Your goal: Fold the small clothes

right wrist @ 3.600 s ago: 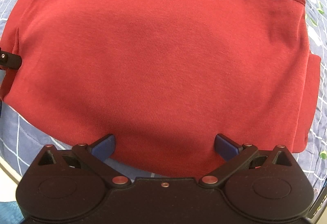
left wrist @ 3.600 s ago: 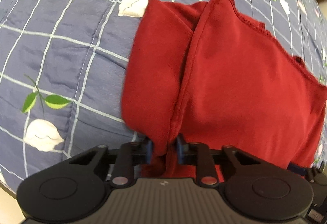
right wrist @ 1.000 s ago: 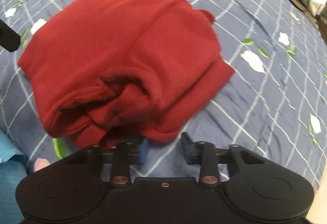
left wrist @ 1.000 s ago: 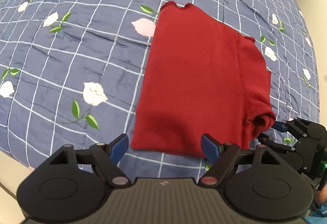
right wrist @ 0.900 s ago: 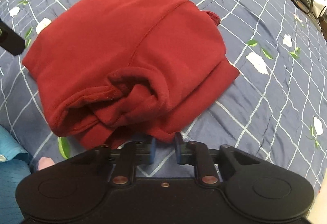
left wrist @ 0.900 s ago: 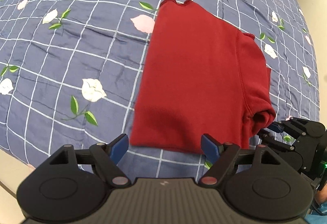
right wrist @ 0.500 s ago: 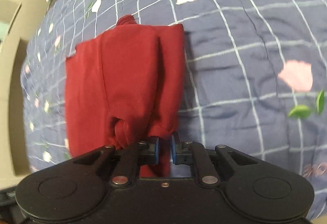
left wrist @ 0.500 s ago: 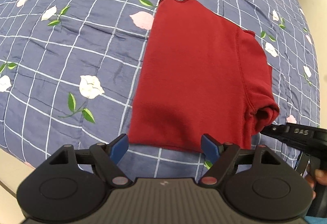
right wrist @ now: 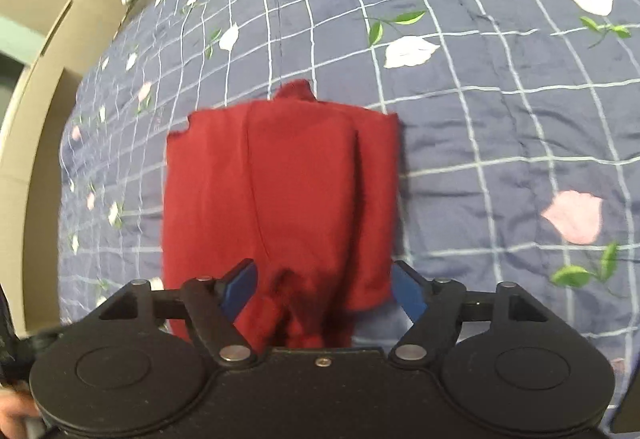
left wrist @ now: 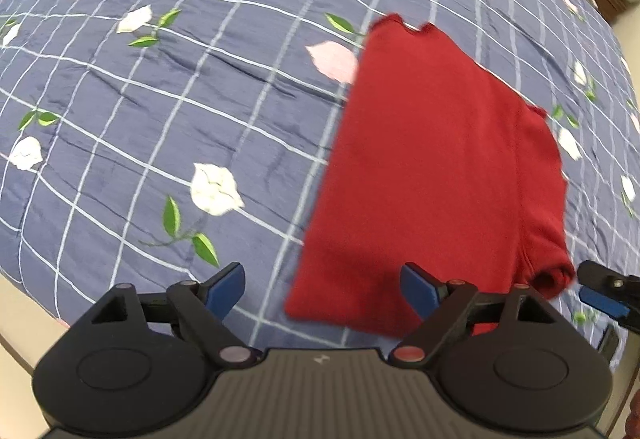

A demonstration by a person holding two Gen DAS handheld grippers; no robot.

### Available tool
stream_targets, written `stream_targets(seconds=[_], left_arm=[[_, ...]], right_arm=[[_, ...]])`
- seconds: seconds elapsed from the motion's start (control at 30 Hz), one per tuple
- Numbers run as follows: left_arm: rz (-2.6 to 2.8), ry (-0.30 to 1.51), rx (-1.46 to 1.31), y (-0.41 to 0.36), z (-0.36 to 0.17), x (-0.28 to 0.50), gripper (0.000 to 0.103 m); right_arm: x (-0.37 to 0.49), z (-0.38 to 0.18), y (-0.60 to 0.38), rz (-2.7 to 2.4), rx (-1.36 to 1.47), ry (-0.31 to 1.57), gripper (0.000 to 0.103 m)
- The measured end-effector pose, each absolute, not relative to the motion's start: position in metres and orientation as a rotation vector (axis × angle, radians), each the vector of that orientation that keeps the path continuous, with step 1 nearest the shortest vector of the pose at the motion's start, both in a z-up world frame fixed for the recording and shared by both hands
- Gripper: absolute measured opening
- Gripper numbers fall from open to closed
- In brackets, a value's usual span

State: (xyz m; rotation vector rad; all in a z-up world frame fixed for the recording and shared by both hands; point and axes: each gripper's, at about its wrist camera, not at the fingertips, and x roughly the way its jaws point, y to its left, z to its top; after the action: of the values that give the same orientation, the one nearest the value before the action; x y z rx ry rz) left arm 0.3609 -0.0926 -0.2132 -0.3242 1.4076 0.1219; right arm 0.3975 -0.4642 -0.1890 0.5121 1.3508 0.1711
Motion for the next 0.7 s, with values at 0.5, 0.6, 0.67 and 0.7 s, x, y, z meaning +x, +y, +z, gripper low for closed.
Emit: stream_targets(seconds=[0.5,0.6,0.67,0.7], left_arm=[[0.164,1.425,-0.271,-0.096,-0.217,0.377,0.101],[0.152,1.420,-0.262,-0.099,-0.215,0.378,0.101],[0.145,1.418,-0.250,-0.103,-0.214,0.381,0.102],[0.142,1.419,-0.243,-0.104,-0.215,0.383,0.102]], right_arm=[[0.425,-0.209,-0.452,0.085,0.455,1.350,0.007],[0.415,-0.209,-0.468,0.050,0.468,1.351,0.005],[0.412,-0.214,-0.475,0.026,0.452,1.365,0.004],[0.411,-0.216,-0.477,0.015,0.453,1.372,0.004]])
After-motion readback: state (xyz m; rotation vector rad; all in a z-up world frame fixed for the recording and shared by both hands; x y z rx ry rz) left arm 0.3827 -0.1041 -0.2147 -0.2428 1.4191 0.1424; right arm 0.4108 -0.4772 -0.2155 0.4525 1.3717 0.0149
